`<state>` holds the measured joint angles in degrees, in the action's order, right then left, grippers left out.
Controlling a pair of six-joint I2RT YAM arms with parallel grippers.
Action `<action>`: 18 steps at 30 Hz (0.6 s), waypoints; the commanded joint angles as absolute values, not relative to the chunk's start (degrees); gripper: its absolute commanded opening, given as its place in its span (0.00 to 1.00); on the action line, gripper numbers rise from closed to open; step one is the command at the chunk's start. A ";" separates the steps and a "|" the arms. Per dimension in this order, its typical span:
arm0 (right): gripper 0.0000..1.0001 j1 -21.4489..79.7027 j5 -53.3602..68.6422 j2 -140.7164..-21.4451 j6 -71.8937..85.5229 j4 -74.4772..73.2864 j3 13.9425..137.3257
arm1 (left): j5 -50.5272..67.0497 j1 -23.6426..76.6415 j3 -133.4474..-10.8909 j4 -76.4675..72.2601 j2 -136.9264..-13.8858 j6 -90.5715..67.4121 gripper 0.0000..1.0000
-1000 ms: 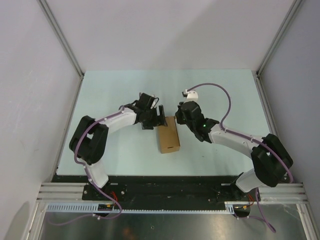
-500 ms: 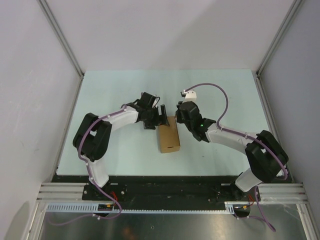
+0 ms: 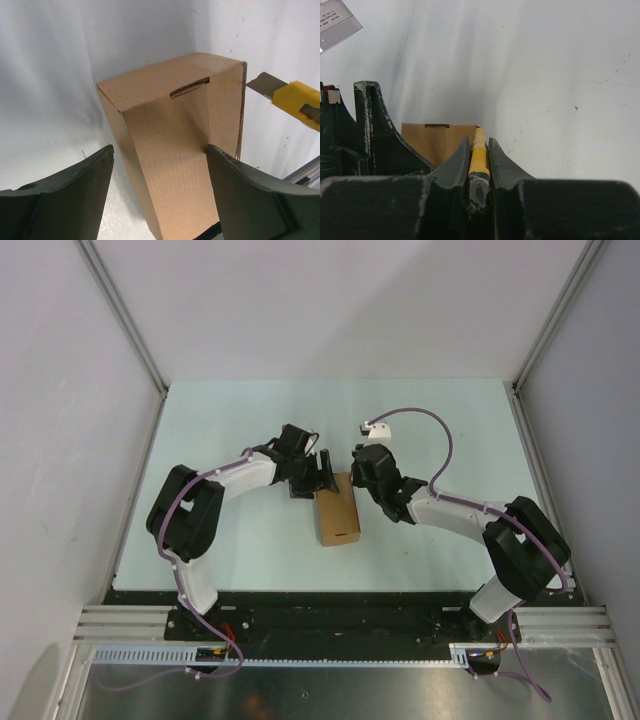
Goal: Unpack the express box
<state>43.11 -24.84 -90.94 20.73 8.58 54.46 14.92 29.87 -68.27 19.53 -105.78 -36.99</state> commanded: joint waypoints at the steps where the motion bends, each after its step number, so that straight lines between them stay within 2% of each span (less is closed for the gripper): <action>1: 0.00 42.89 -26.72 -91.76 20.74 11.51 54.76 | 15.29 29.62 -68.55 19.42 -106.96 -36.39 0.78; 18: 0.00 42.98 -27.07 -91.32 20.57 12.57 54.84 | 15.82 29.62 -68.55 19.42 -107.58 -36.30 0.77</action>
